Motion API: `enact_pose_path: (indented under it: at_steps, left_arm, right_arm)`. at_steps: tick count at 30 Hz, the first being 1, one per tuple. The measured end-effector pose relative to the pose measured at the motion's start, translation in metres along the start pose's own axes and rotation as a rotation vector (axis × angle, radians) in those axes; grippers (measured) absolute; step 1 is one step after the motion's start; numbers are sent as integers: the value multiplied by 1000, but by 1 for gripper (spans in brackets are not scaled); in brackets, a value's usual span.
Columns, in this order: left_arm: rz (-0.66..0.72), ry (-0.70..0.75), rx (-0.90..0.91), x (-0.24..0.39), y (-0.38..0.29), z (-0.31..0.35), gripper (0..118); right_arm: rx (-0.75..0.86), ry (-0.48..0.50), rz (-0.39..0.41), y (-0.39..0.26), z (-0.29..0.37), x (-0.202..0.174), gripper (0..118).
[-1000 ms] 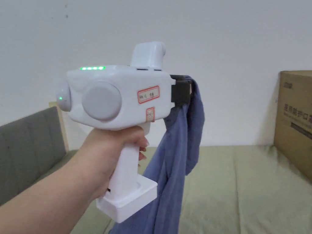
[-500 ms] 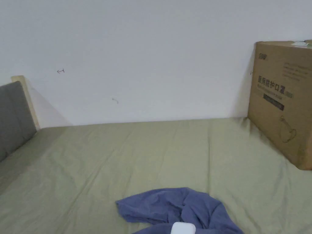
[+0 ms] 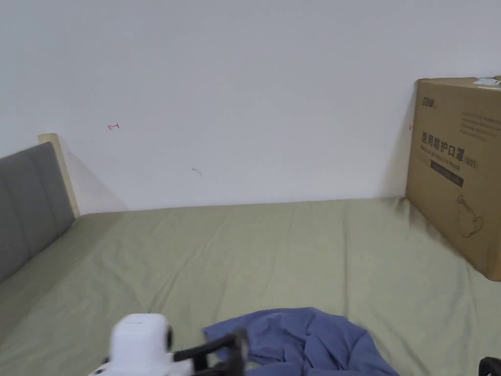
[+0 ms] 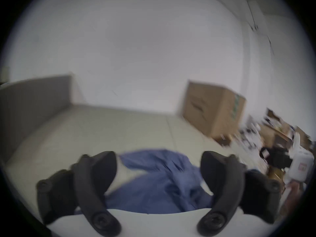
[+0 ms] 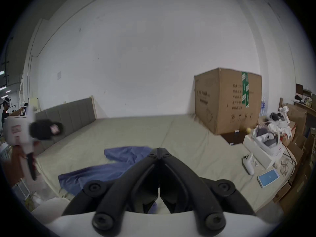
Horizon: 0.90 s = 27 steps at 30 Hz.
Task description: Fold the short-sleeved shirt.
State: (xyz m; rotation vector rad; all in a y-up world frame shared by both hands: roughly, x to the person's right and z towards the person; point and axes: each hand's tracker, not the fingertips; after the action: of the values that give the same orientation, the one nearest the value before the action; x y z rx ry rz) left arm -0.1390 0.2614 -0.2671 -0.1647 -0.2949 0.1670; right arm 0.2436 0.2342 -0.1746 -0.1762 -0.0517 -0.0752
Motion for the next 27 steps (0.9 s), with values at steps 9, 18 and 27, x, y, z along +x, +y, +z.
enact_pose_path:
  at_steps: [9, 18, 27]
  left_arm:
    - [-111, 384, 146, -23, -31, 90, 0]
    - [121, 242, -632, -129, -17, -3, 0]
    - [258, 359, -889, -213, -124, -61, 101]
  right_arm:
    - [103, -59, -71, -27, 3, -18, 0]
    - [-2, 77, 40, -3, -4, -38, 0]
    - [-128, 185, 62, -16, -17, -50, 0]
